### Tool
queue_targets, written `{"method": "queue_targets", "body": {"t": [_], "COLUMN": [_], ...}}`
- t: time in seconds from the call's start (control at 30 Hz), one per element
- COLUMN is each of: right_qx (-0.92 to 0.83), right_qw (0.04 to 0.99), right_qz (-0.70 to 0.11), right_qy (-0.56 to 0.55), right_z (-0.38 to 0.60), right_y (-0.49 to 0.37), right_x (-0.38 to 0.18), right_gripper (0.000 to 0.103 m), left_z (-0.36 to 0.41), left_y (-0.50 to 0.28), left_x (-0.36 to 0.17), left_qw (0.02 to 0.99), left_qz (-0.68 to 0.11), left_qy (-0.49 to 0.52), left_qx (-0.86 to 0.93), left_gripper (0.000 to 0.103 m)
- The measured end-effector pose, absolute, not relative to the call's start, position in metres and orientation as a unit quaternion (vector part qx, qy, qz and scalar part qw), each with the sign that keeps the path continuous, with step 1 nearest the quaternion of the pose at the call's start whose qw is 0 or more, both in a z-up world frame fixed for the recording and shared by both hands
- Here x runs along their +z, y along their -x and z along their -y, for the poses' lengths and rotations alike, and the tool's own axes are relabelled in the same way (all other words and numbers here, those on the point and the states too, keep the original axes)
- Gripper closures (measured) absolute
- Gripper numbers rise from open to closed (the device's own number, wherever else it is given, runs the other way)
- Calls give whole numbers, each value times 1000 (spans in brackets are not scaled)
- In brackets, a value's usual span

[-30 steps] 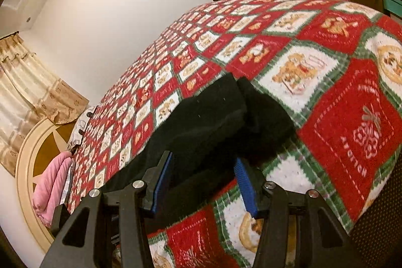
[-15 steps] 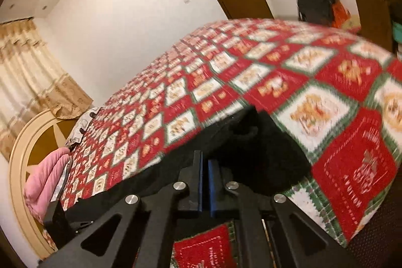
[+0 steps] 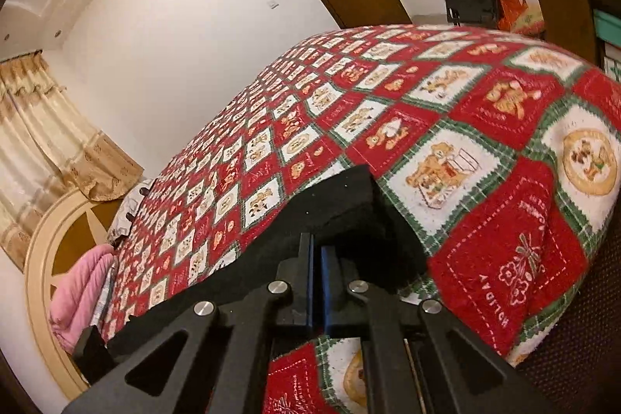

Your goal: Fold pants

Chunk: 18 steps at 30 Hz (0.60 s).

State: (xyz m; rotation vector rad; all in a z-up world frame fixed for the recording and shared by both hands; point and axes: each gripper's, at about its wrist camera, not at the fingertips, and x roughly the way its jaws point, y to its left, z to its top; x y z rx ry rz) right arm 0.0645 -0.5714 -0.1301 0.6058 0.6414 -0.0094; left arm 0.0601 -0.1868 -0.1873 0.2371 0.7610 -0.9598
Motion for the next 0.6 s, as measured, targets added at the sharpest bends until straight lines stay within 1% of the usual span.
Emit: {"method": "queue_targets", "body": {"t": [0.07, 0.1, 0.13, 0.17, 0.2, 0.37, 0.4, 0.47, 0.53, 0.6], "right_qx": [-1, 1, 3, 5, 8, 18, 19, 19, 16, 10], "right_qw": [907, 908, 909, 910, 910, 914, 914, 915, 915, 914], "right_qz": [-309, -308, -306, -304, -301, -286, -285, -284, -284, -284], "right_qy": [-285, -282, -281, -283, -285, -288, -288, -287, -286, -289], "right_z": [566, 563, 562, 561, 561, 561, 560, 559, 559, 562], "right_y": [-65, -65, -64, -64, -63, -58, -58, -58, -58, -58], "right_x": [-128, -127, -125, -124, -123, -114, -113, -113, -113, -114], "right_gripper": [100, 100, 100, 100, 100, 100, 100, 100, 100, 100], "left_z": [197, 204, 206, 209, 211, 221, 221, 218, 214, 208], "left_y": [-55, -52, -51, -49, -48, -62, -64, -70, -73, -72], "left_x": [-185, -184, -184, -184, -185, -202, -205, -205, -200, -191], "left_qw": [810, 813, 817, 822, 825, 822, 821, 826, 828, 828], "left_qz": [-350, -346, -338, -328, -322, -344, -349, -352, -359, -356], "left_qy": [-135, -148, -156, -167, -178, -210, -208, -195, -185, -168], "left_qx": [-451, -444, -441, -435, -430, -403, -400, -394, -390, -399], "left_gripper": [82, 64, 48, 44, 42, 42, 44, 59, 91, 93]}}
